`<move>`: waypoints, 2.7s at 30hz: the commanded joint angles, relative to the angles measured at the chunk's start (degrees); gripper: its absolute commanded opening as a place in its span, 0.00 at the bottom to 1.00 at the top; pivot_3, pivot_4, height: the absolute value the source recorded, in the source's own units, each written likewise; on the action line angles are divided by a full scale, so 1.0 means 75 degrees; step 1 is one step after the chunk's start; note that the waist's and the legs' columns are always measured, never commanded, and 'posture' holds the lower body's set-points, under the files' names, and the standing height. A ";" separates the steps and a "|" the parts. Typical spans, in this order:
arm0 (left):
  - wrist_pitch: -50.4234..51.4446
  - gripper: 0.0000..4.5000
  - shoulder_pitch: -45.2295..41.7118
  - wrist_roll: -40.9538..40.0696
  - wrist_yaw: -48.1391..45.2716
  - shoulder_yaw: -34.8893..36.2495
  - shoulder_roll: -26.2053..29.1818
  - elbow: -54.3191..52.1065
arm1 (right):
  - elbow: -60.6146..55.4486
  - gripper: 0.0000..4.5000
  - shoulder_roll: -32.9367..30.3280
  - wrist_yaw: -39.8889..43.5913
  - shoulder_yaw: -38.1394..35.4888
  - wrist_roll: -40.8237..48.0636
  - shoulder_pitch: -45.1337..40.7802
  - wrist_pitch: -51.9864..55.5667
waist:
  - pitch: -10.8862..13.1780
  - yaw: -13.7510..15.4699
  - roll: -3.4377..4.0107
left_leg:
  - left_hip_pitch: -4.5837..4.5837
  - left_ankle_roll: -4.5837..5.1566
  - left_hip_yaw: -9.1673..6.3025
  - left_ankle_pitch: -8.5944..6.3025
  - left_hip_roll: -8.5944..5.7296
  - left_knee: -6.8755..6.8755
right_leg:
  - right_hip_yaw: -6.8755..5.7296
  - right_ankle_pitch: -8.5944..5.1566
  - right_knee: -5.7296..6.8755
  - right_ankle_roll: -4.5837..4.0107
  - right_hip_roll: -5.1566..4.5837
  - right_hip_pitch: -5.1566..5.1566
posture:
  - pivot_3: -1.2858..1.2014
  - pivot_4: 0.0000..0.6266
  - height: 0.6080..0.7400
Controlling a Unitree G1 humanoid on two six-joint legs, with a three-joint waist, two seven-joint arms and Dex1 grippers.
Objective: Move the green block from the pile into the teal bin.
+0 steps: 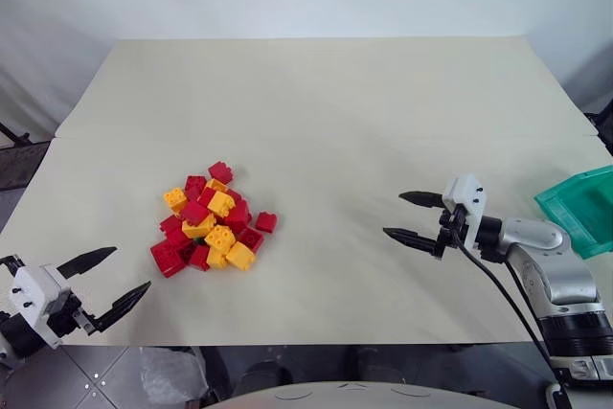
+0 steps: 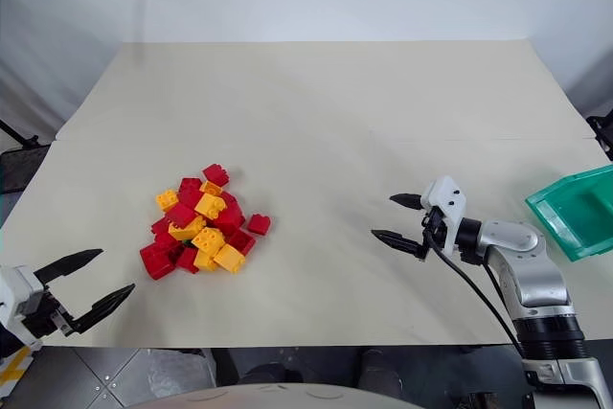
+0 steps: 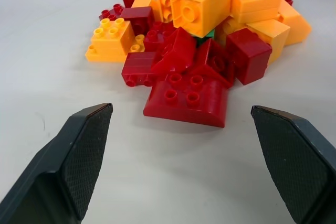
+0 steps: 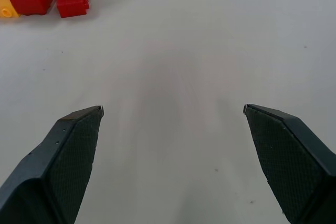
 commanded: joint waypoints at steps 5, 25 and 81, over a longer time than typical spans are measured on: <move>0.0450 1.00 -0.0048 -0.0224 0.0634 0.0198 -0.0016 -0.0749 | -0.0046 1.00 0.0016 -0.0152 -0.0188 0.0009 -0.0117 -0.0156 | 0.0000 0.0004 0.0000 | 0.0000 0.0000 -0.0001 0.0000 -0.0001 0.0000 | 0.0001 0.0000 0.0000 0.0000 -0.0001 0.0001 | 0.52 0.24 1.00; 0.1242 0.60 0.1370 -0.1679 -0.0656 0.1628 -0.0179 -0.1363 | -0.1298 1.00 0.0684 0.0375 0.0413 0.1117 -0.0896 0.1164 | 0.0007 -0.0011 -0.0010 | -0.0002 0.0000 0.0000 -0.0009 0.0002 0.0000 | 0.0005 0.0000 0.0000 0.0000 -0.0002 -0.0006 | 0.52 0.24 1.00; 0.0546 0.00 -0.4194 0.0807 -0.1754 -0.3335 0.0678 0.1949 | -0.1068 1.00 0.1191 0.0361 0.0863 0.0888 -0.1077 0.0899 | 0.0010 0.0009 -0.0017 | 0.0065 -0.0007 0.0070 0.0001 0.0003 -0.0001 | 0.0019 0.0001 0.0049 0.0002 0.0002 0.0011 | 0.52 0.24 1.00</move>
